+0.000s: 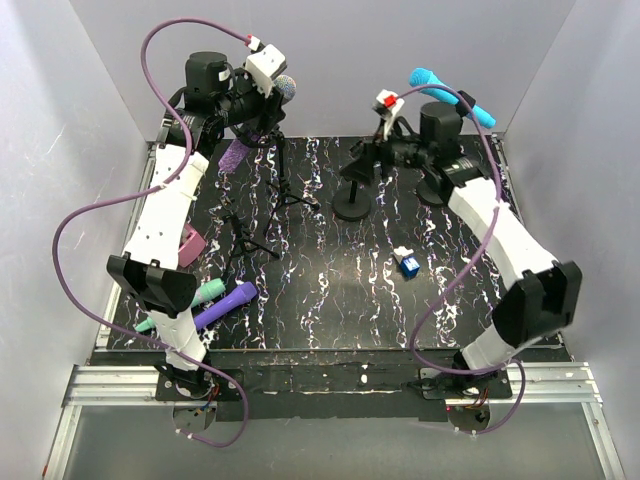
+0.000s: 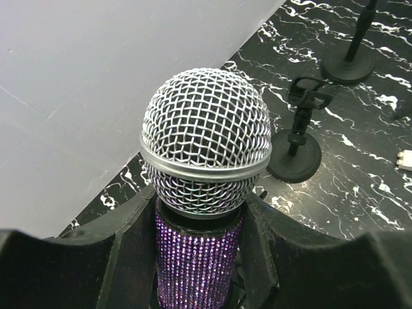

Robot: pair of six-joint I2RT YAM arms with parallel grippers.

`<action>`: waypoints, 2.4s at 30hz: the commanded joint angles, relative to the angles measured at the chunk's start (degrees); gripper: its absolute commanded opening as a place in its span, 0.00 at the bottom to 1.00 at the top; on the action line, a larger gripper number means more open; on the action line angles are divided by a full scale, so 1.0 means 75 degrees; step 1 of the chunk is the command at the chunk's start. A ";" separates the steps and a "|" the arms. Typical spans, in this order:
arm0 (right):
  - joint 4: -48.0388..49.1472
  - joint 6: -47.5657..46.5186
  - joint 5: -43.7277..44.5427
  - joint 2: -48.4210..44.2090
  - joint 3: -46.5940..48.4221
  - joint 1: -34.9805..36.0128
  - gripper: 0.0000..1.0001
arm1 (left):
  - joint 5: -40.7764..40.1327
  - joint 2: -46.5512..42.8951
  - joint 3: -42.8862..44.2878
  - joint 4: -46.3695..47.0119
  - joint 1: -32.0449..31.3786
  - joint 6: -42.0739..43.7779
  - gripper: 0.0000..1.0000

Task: Remove the microphone from the stand

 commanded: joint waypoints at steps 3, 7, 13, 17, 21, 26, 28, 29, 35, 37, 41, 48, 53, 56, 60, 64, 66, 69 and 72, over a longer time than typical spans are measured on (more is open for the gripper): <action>0.1284 0.0112 -0.0622 0.1330 0.1692 0.0602 0.72 | 0.0638 -0.0426 0.0335 -0.0100 -0.0034 -0.0313 0.00; 0.1845 0.0112 -0.0388 0.1951 0.2174 0.0906 0.73 | 0.0463 -0.0507 0.0288 -0.0182 -0.0046 -0.0196 0.00; 0.2619 0.0381 0.0139 0.2597 0.2632 0.1270 0.76 | 0.0287 -0.0578 0.0311 -0.0124 -0.0046 -0.0360 0.00; 0.3053 0.0194 0.0409 0.3018 0.2912 0.1493 0.78 | 0.0169 -0.0543 0.0417 0.0016 -0.0046 -0.0618 0.00; 0.3334 0.0194 0.0561 0.3662 0.3474 0.1575 0.78 | 0.0169 -0.0391 0.0650 0.0052 -0.0034 -0.0770 0.00; 0.3441 0.0194 0.0561 0.4611 0.4458 0.1704 0.74 | 0.0252 -0.0063 0.1354 -0.0381 -0.0034 -0.0923 0.00; 0.3592 0.0194 0.0807 0.4777 0.4577 0.1739 0.66 | 0.0228 -0.0051 0.1390 -0.0463 -0.0046 -0.0923 0.00; 0.3698 0.0194 0.0935 0.4789 0.4554 0.1774 0.61 | 0.0228 -0.0062 0.1366 -0.0487 -0.0034 -0.0923 0.00; 0.3851 -0.1198 0.1335 0.3842 0.3314 0.1961 0.22 | 0.0601 -0.0390 0.1015 -0.0335 -0.0034 -0.1075 0.00; 0.3886 -0.1609 0.1708 0.3001 0.2414 0.2148 0.08 | 0.0918 -0.0437 0.0991 -0.0393 -0.0046 -0.1075 0.00; 0.4495 -0.1612 0.2155 0.1779 0.0479 0.2290 0.01 | 0.1329 -0.0613 0.0676 -0.0230 -0.0011 -0.1227 0.00; 0.4040 -0.0499 0.3045 0.1203 -0.0568 0.2267 0.01 | 0.1903 -0.0321 0.0955 0.0145 0.0001 -0.1543 0.00; 0.4073 0.0111 0.2988 0.1226 -0.0837 0.2173 0.01 | 0.2313 0.0183 0.1657 0.0520 -0.0011 -0.2280 0.00; 0.4050 0.0615 0.2871 0.1215 -0.1047 0.2126 0.01 | 0.2361 0.0417 0.2220 0.0626 -0.0081 -0.2516 0.00; 0.4167 0.0616 0.2917 0.1098 -0.1598 0.2126 0.01 | 0.2384 0.0383 0.2316 0.0708 -0.0233 -0.2447 0.00; 0.4086 0.0289 0.2801 0.1097 -0.1880 0.2126 0.01 | 0.2466 0.0348 0.2280 0.0731 -0.0385 -0.2353 0.00; 0.4027 -0.0026 0.2718 0.1144 -0.1950 0.2161 0.01 | 0.2420 0.0441 0.2327 0.0755 -0.0491 -0.2352 0.00; 0.4038 -0.0753 0.2718 0.1144 -0.2102 0.2325 0.01 | 0.2268 0.0593 0.2420 0.0568 -0.0538 -0.2306 0.00; 0.4097 -0.1374 0.2811 0.1098 -0.2278 0.2512 0.01 | 0.2174 0.0722 0.2526 0.0369 -0.0561 -0.2189 0.00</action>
